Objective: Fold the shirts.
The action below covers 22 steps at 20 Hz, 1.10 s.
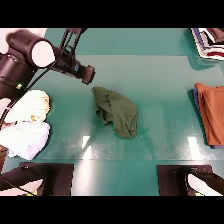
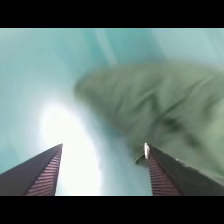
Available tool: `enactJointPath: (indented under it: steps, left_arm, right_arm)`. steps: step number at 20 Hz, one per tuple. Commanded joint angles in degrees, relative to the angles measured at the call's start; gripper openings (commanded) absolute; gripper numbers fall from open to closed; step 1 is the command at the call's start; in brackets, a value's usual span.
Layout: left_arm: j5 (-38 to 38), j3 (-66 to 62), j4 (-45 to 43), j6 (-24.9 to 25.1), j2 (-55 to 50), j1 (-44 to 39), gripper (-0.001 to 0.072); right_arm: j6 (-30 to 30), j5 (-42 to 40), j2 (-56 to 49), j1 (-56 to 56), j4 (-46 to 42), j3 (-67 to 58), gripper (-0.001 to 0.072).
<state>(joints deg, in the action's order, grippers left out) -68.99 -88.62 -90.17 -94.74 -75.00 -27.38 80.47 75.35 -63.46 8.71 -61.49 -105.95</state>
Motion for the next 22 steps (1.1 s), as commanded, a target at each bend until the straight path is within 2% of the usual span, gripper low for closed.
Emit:
enactJointPath:
  steps: [1, 4, 10, 14, 15, 17, 18, 22]
  left_arm:
    - [8.85, 13.27, 11.43, -1.25, -0.57, 8.90, 0.0611]
    - [17.75, 20.94, 21.18, -1.01, -4.02, 13.51, 0.0611]
    - [25.29, 18.73, 38.45, 6.82, -16.44, 14.01, 0.0612]
    - [26.25, 14.47, 41.13, 8.04, -21.07, 14.01, 0.0610]
    - [27.30, 13.86, 41.13, 8.20, -21.44, 14.01, 0.0523]
    - [30.64, 13.86, 41.31, 8.20, -21.16, 14.03, 0.0153]
    - [30.86, 13.68, 41.16, 8.35, -21.03, 14.05, 0.0035]
    - [20.72, 7.67, 34.60, 9.70, -20.98, 16.17, 0.0030]
  right_arm:
    - [0.02, 0.46, -0.13, 0.02, 0.00, -0.07, 0.0016]
    - [0.00, 1.09, -0.17, 0.02, 0.00, -0.07, 0.0016]
    - [0.02, 3.37, -0.24, 0.02, -0.04, 0.02, 0.0016]
    - [0.83, 4.74, -0.96, 0.02, -0.04, 0.04, 0.0016]
    - [2.23, 6.16, -1.73, 0.02, -0.07, 0.04, 0.0016]
    - [2.93, 9.25, -3.85, 0.02, -0.07, 0.04, 0.0016]
    - [3.10, 10.97, -5.03, 0.02, -0.04, 0.31, 0.0016]
    - [4.17, 11.63, -6.32, 0.02, 0.00, 13.62, 0.0017]
